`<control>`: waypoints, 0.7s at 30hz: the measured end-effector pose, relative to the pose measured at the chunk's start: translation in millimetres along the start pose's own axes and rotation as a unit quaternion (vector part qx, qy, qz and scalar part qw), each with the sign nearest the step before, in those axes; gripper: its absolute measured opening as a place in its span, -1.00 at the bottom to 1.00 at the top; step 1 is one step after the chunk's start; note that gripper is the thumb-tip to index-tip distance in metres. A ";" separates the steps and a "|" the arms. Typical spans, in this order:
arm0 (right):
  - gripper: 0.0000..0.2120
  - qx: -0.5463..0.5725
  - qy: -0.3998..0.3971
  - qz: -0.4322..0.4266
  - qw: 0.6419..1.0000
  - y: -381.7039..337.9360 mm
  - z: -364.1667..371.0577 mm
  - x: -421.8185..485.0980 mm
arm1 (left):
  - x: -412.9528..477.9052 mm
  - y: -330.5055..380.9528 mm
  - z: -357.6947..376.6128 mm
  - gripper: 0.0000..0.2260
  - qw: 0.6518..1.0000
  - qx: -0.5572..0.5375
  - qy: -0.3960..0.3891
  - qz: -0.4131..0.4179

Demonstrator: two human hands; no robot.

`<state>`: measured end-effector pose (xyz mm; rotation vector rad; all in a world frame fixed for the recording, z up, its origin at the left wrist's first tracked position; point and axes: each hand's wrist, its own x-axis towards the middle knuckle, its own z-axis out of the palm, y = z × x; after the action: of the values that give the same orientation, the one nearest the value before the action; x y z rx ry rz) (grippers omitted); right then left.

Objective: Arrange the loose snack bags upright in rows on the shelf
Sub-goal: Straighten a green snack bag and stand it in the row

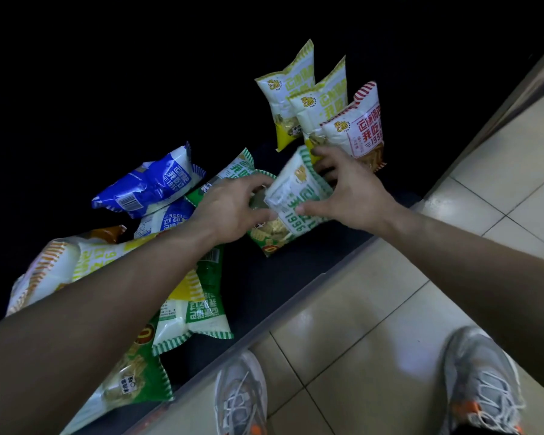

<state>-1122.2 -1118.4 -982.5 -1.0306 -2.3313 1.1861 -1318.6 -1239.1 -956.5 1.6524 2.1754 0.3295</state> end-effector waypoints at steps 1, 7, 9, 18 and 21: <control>-0.12 -0.014 -0.021 0.011 1.000 2.8 0.4 -0.6 | -1.0 -3.4 0.5 -0.59 0.999 -0.046 0.000 -0.014; -0.56 -0.047 -0.056 0.008 0.997 7.4 -10.5 -1.4 | -2.2 -5.8 7.4 -0.48 0.985 -0.168 -0.014 -0.046; -0.47 -0.091 -0.062 0.000 0.994 0.4 -15.4 1.3 | -2.3 4.6 1.1 -0.34 0.988 -0.146 0.044 -0.037; -0.30 -0.078 -0.027 -0.015 0.996 -1.6 -26.2 -9.3 | 5.8 40.3 -4.7 -0.44 0.997 0.070 -0.031 -0.011; -0.33 -0.070 0.004 0.004 0.998 16.3 -37.7 -20.2 | 9.2 49.7 -8.5 -0.50 0.998 0.060 -0.002 -0.019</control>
<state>-1079.5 -1105.5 -972.3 -1.0889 -2.4356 1.0301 -1281.3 -1216.1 -929.9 1.6703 2.2611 0.1882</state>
